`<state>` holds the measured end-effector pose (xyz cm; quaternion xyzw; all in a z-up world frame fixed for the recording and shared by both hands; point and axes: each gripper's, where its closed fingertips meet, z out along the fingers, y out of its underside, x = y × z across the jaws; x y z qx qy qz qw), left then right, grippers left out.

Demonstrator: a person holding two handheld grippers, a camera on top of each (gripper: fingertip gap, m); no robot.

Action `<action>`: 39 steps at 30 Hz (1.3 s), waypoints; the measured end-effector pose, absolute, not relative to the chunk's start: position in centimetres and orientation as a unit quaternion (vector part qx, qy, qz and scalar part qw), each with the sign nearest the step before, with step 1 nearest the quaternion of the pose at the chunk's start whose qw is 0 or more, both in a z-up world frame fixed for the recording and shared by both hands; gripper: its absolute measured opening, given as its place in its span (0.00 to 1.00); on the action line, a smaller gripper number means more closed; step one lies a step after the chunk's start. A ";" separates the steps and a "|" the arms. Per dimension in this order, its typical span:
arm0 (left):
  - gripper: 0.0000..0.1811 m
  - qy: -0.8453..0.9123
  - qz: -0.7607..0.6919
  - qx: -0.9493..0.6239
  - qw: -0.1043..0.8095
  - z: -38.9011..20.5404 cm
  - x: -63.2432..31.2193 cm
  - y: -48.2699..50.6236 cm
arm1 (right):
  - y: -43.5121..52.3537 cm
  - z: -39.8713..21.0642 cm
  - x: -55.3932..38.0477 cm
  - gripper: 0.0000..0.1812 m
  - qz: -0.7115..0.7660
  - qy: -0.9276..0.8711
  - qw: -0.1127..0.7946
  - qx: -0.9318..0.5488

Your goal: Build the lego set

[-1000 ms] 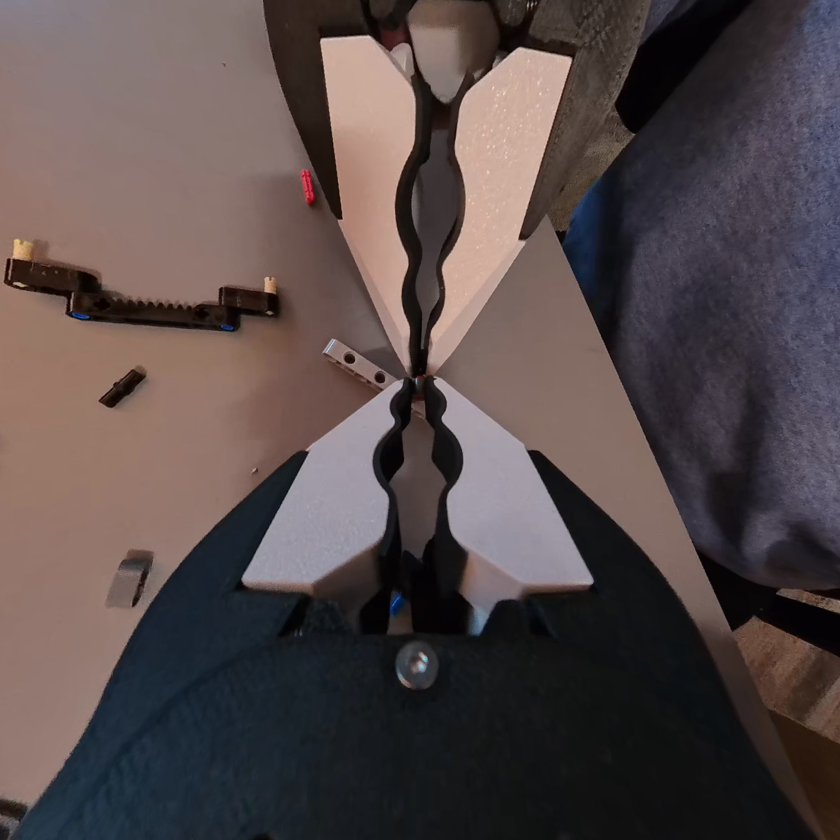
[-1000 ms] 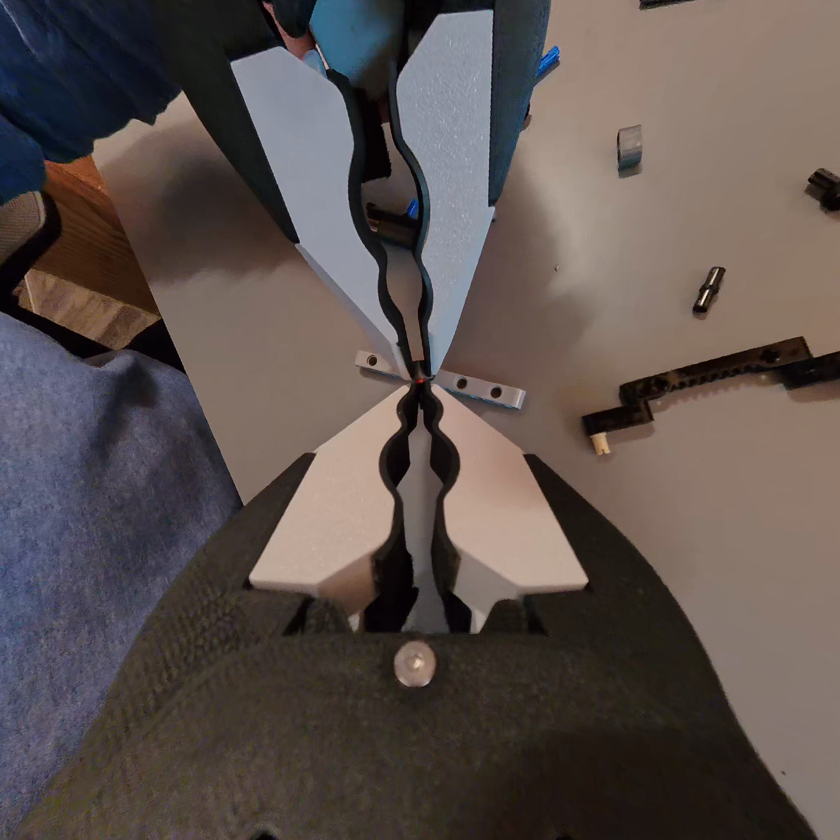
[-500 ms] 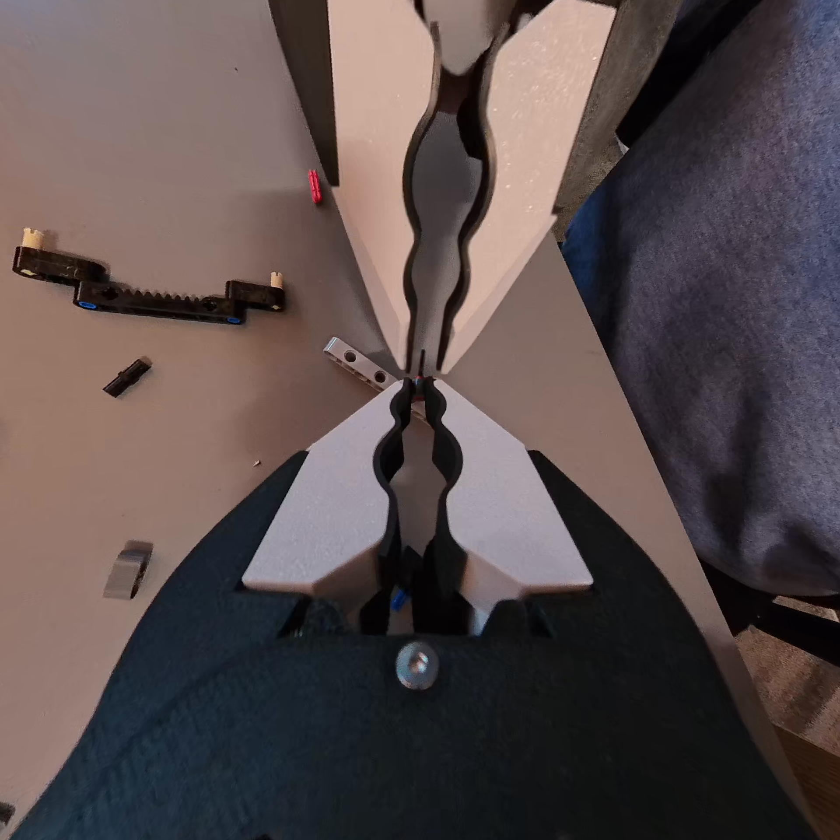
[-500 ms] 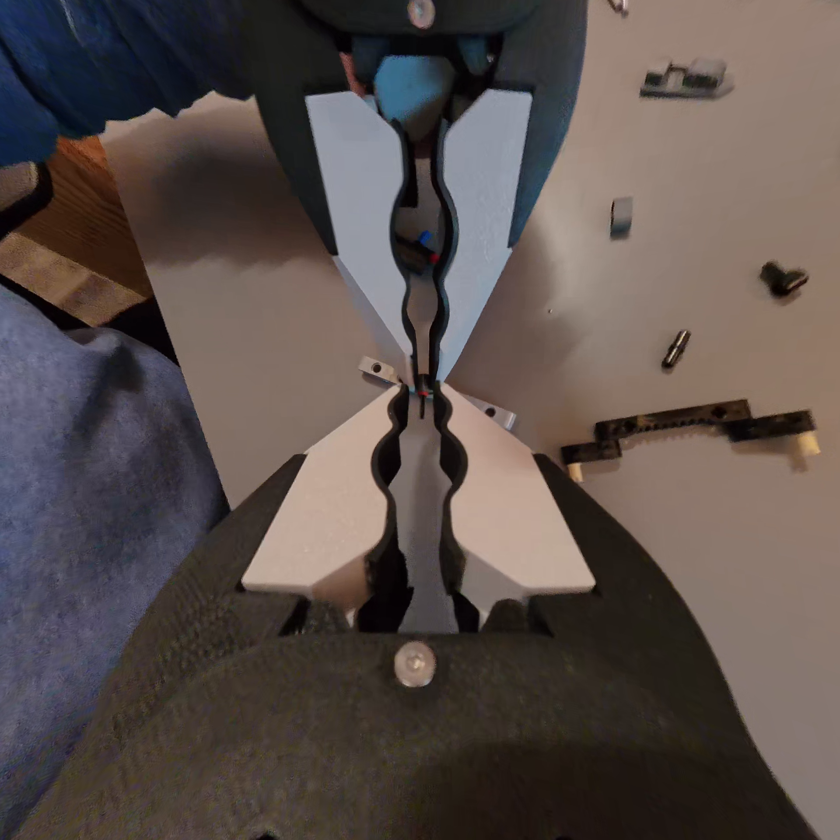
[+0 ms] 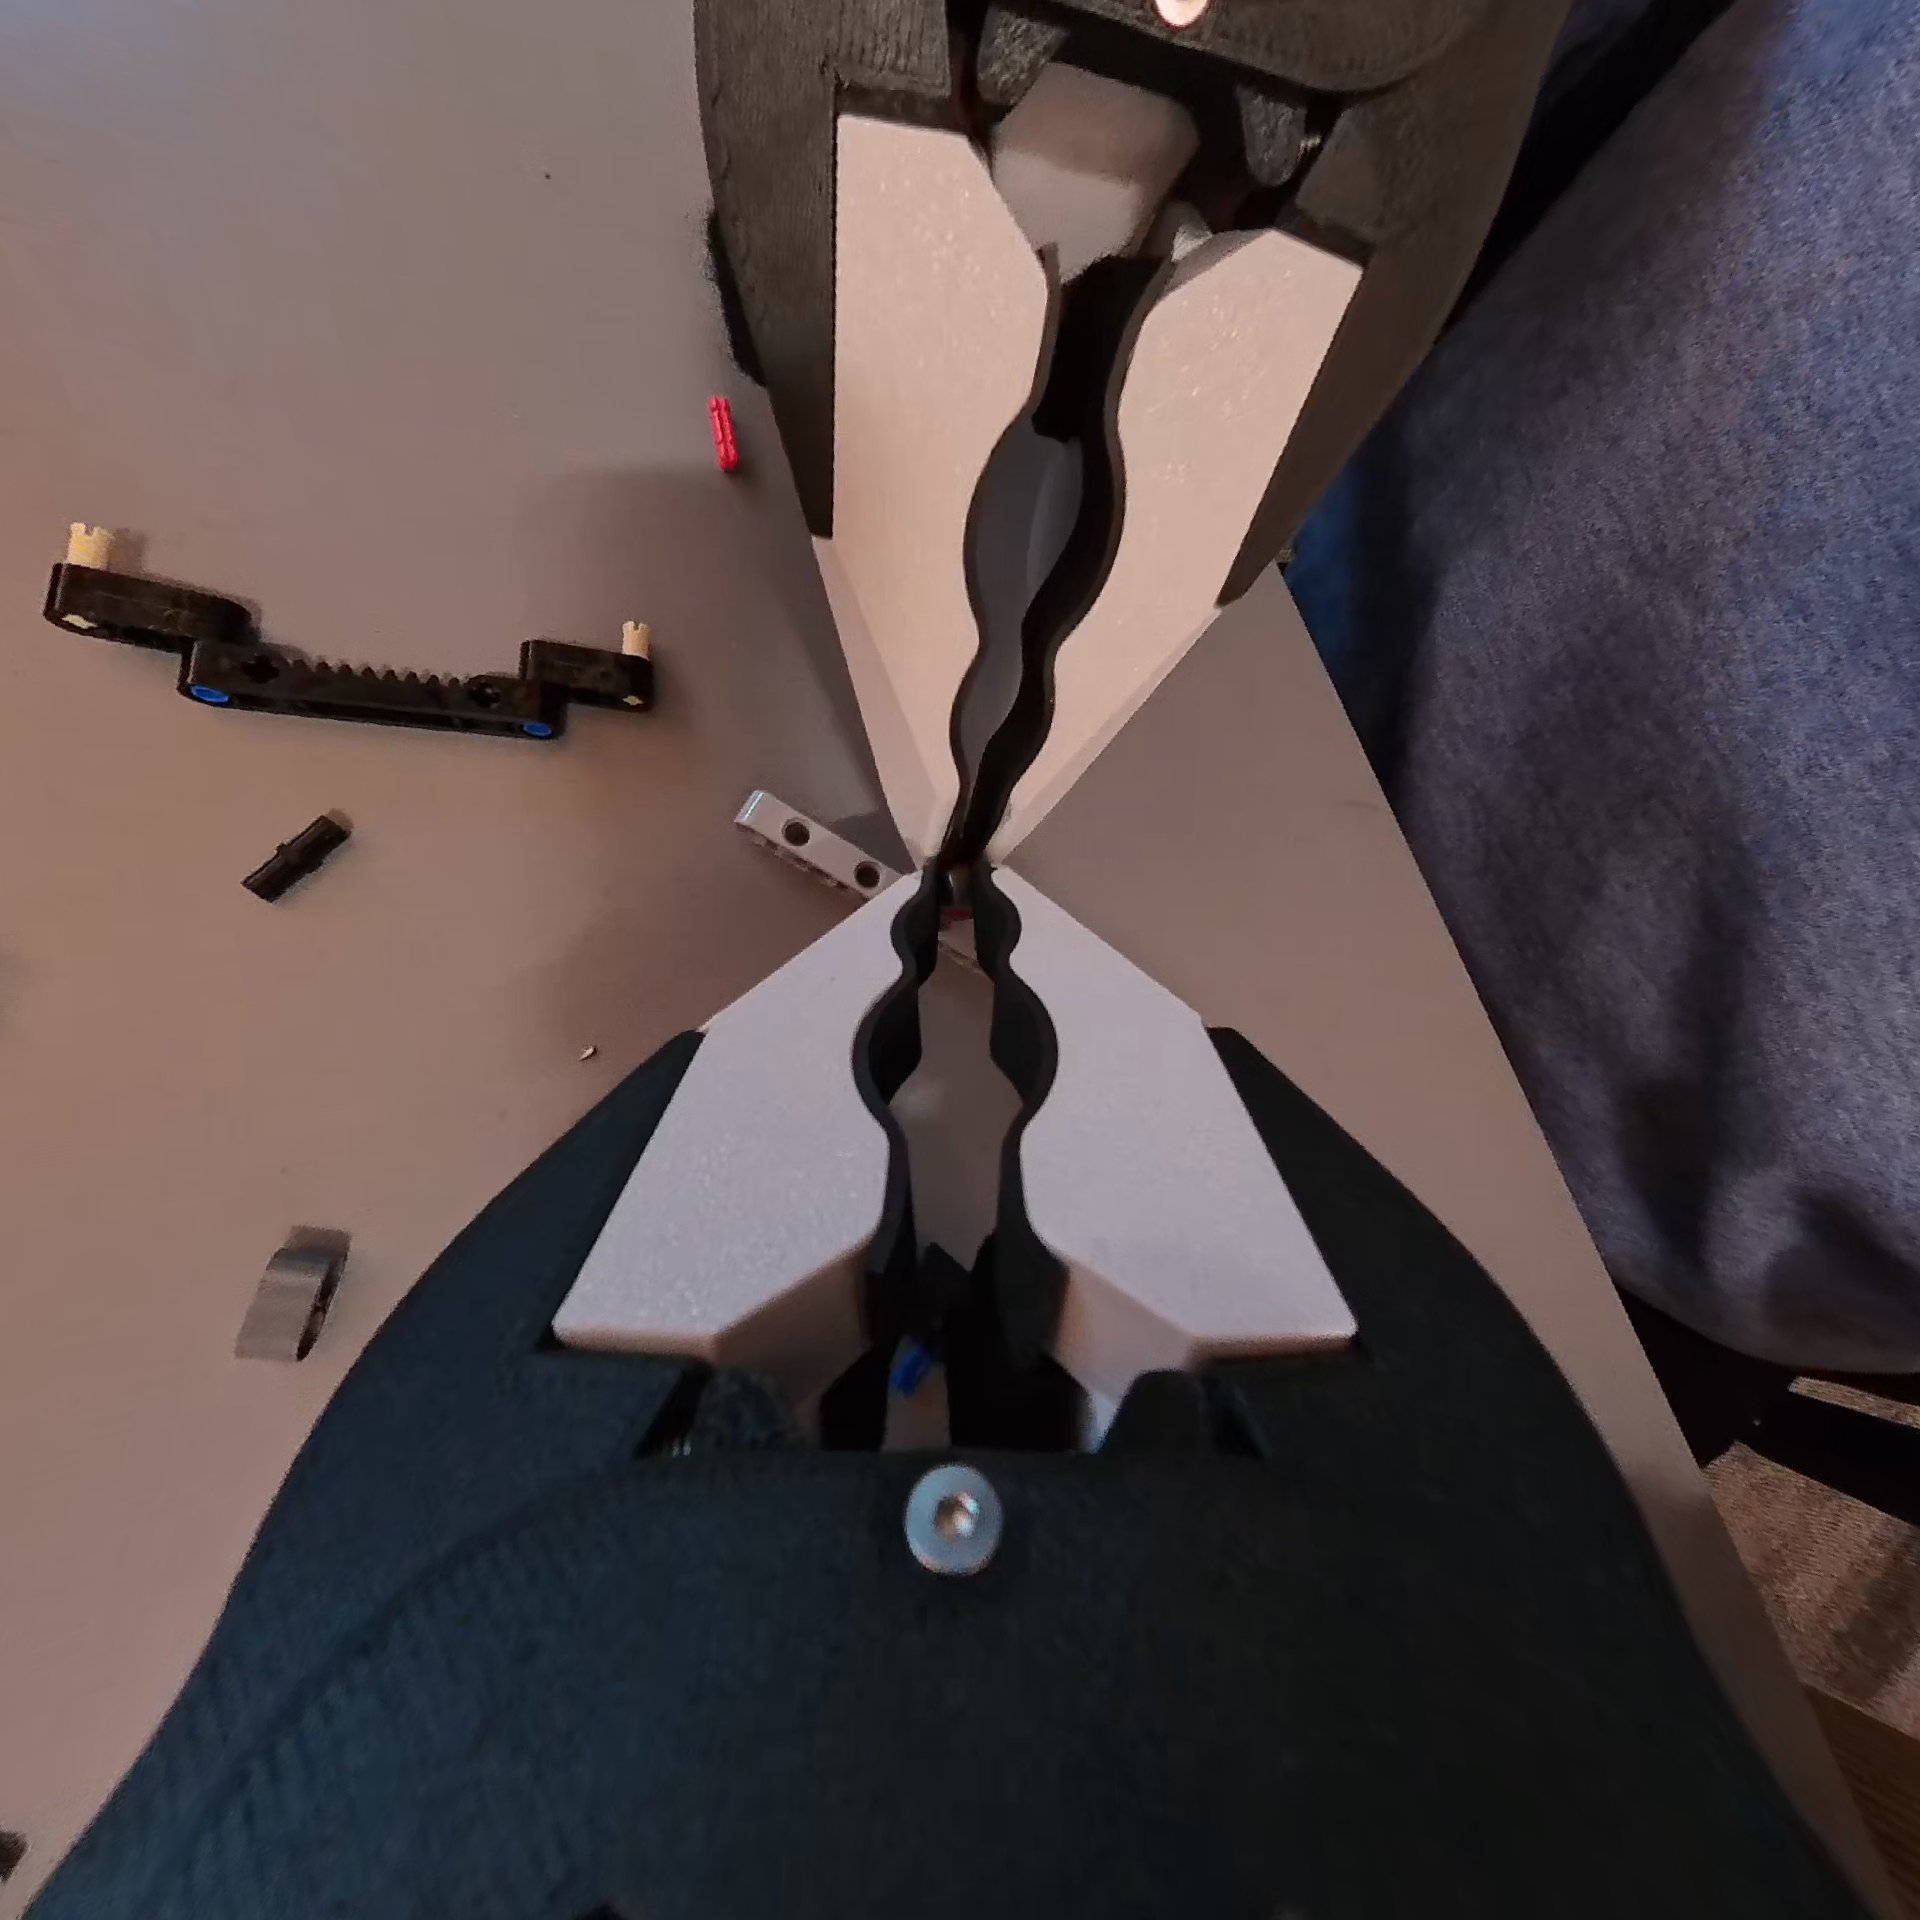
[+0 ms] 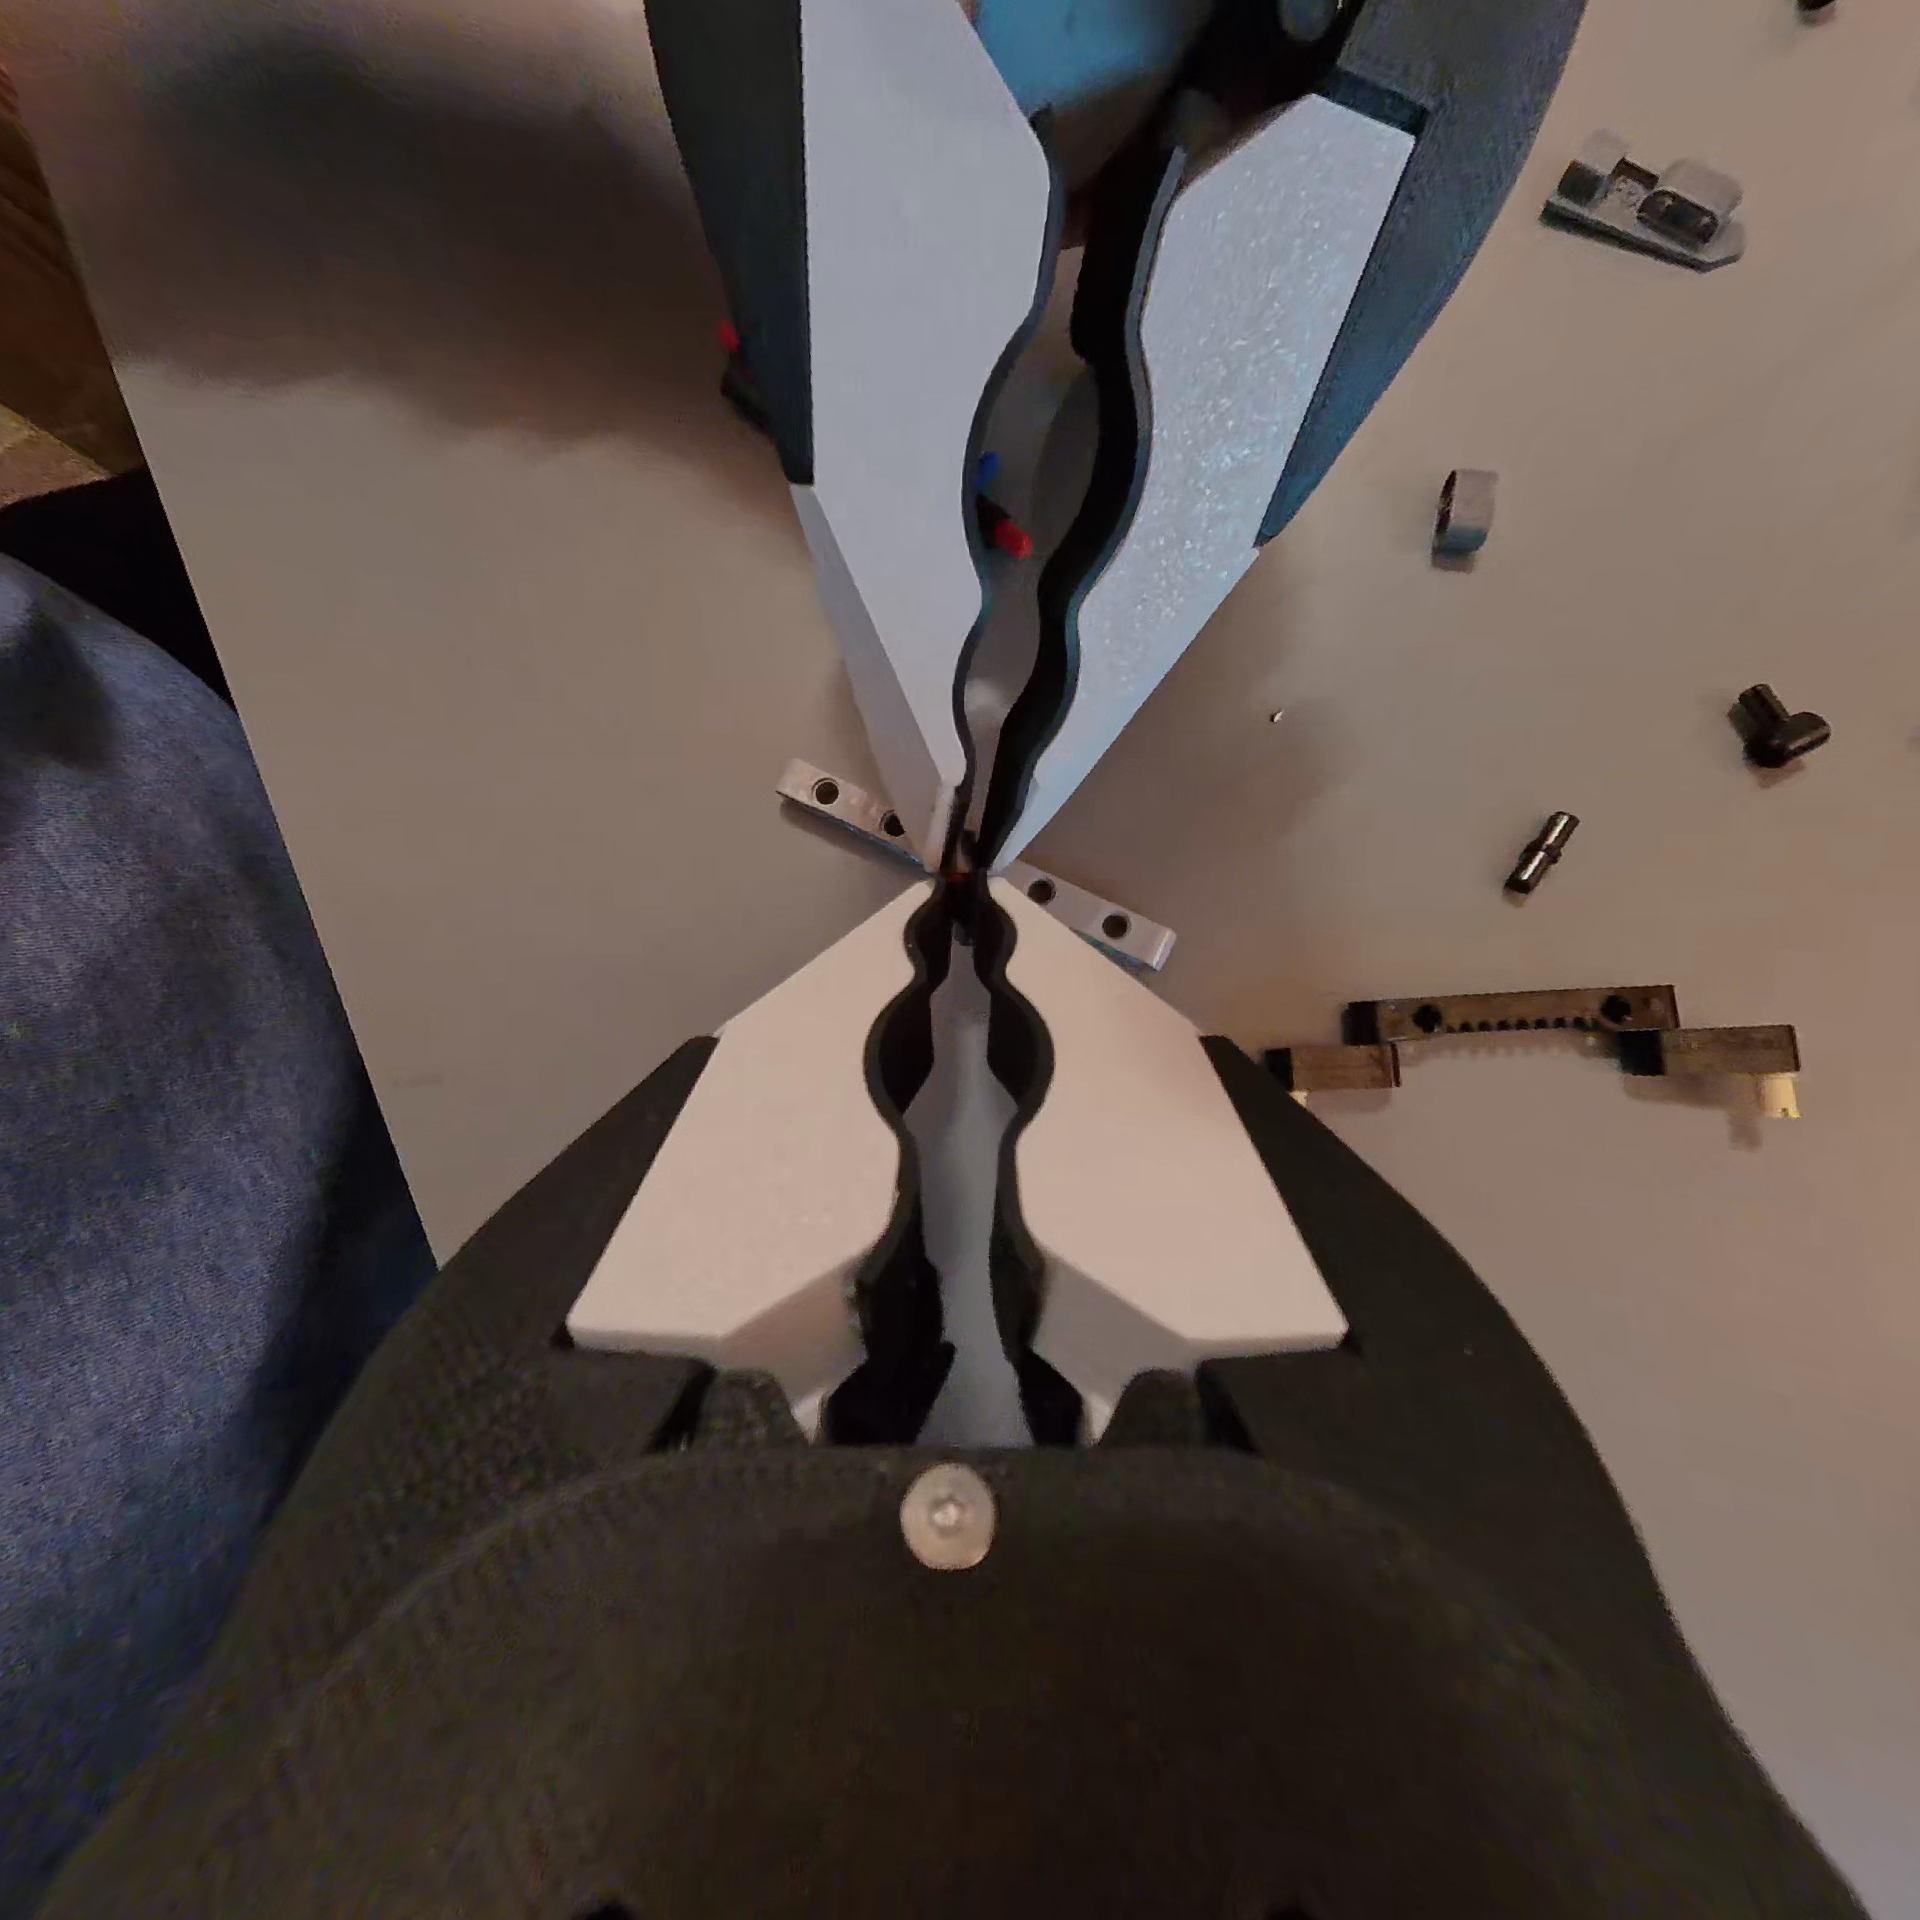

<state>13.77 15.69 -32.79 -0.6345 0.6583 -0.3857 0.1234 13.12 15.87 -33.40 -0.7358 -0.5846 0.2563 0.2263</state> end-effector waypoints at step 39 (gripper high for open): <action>0.03 0.659 -0.335 -0.658 0.143 -33.6 12.3 15.9 | 16.4 -33.4 12.3 0.02 0.244 -0.586 0.190 -0.749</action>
